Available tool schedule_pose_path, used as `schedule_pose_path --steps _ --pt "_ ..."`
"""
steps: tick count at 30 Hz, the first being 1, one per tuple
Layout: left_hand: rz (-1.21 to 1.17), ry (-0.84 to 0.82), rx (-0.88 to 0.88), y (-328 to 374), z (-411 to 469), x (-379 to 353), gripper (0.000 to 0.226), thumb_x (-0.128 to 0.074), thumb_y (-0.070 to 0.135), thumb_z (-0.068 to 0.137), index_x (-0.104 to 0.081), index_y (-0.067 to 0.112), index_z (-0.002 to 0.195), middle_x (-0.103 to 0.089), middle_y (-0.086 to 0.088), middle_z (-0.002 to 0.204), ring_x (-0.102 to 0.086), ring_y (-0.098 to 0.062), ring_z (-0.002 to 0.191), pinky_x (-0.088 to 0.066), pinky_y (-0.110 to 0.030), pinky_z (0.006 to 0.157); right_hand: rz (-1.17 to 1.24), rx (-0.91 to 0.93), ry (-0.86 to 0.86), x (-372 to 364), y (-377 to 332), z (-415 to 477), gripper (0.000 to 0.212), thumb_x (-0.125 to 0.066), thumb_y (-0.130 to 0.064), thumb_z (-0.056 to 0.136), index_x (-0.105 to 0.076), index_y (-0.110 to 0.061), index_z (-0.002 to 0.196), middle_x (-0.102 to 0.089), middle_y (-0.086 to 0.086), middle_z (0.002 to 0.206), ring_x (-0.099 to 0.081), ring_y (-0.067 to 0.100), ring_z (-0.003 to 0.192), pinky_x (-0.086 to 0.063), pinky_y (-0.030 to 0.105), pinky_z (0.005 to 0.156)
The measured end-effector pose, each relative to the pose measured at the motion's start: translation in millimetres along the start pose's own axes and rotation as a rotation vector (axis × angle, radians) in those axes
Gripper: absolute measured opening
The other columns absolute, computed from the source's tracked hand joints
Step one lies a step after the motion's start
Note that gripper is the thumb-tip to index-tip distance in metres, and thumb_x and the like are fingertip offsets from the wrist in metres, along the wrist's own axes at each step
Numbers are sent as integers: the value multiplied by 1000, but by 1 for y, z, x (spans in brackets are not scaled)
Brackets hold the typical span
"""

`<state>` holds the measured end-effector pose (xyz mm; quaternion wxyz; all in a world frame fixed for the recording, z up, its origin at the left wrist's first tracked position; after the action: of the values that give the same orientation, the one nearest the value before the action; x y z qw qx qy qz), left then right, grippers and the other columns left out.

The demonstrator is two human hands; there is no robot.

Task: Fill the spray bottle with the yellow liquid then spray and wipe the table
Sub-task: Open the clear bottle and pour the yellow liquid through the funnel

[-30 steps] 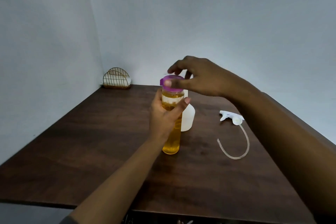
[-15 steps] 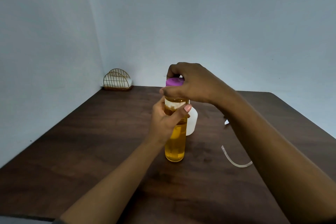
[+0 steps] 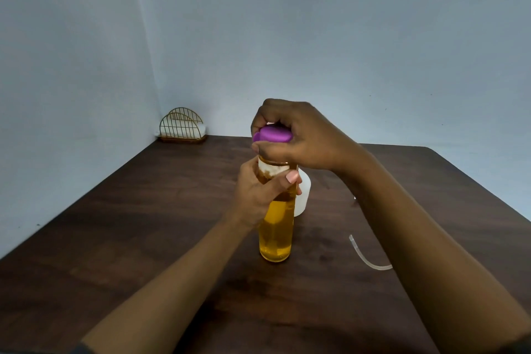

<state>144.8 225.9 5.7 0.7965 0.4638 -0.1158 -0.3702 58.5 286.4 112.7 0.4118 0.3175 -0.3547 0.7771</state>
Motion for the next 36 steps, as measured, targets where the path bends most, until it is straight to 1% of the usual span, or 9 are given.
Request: schedule_pose_path --steps 7,10,13,21,25,29,31,33,36 --pt "5 10 22 0 -2 -2 67 -81 58 53 -62 7 91 -70 -2 72 -68 -19 62 -54 -31 60 -47 114 -274 24 -4 1 31 -57 -41 83 -66 -23 107 -61 -7 109 -54 3 100 -41 13 80" --pt "1 2 32 0 -2 -2 66 -81 59 53 -62 11 95 -69 -1 73 -67 -20 63 -54 -33 63 107 -10 -148 41 -9 -1 34 -60 -47 83 -60 -33 114 -56 -13 125 -51 -1 114 -44 18 88" --pt "25 -1 54 0 -2 -2 74 -80 62 51 -60 10 100 -69 0 75 -67 -21 67 -54 -34 65 -95 -177 67 51 -12 1 34 -54 -54 86 -66 -27 102 -63 -12 107 -57 3 89 -45 23 71" --pt "-14 -49 63 4 -6 -1 72 -81 57 53 -60 8 101 -72 -2 81 -69 -20 72 -55 -29 64 -626 -283 -134 25 -33 7 67 -43 -79 72 -64 -20 98 -65 -1 93 -57 17 87 -47 30 73" --pt "-20 -66 79 3 -7 1 73 -80 58 53 -60 12 105 -73 -1 85 -69 -19 75 -56 -30 67 -371 -203 -285 40 -28 9 40 -61 -53 80 -65 -26 110 -65 -7 109 -52 4 83 -41 20 70" --pt "-18 -62 82 3 -7 1 75 -79 59 53 -59 13 108 -73 -1 88 -70 -18 77 -55 -29 68 -8 -153 -539 57 -17 4 38 -57 -27 91 -54 -34 129 -52 -20 134 -49 -1 120 -41 14 94" --pt "-18 -62 88 3 -7 1 77 -79 60 53 -58 14 110 -73 -1 88 -70 -18 77 -55 -29 69 117 -191 -465 61 -14 2 40 -53 -39 88 -53 -38 128 -49 -21 137 -43 -2 127 -36 17 100" --pt "-7 -63 95 3 -7 1 81 -79 62 52 -56 14 112 -73 1 89 -70 -17 78 -55 -30 70 87 -248 -235 61 -15 2 36 -50 -50 87 -62 -33 117 -61 -18 120 -54 3 116 -41 15 87" --pt "-3 -59 87 2 -7 1 79 -78 62 52 -57 15 111 -73 0 88 -70 -18 78 -55 -29 69 -397 -295 -83 51 -23 6 54 -45 -69 80 -67 -21 90 -67 -5 88 -61 14 85 -40 23 62"
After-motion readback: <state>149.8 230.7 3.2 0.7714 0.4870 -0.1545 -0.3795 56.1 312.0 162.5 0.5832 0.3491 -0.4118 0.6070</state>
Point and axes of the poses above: each hand's wrist, its own z-axis towards the middle knuckle, its own x-axis out of the back of the hand, y = z × x, the point moved 1 cm from there along z, towards the middle knuckle
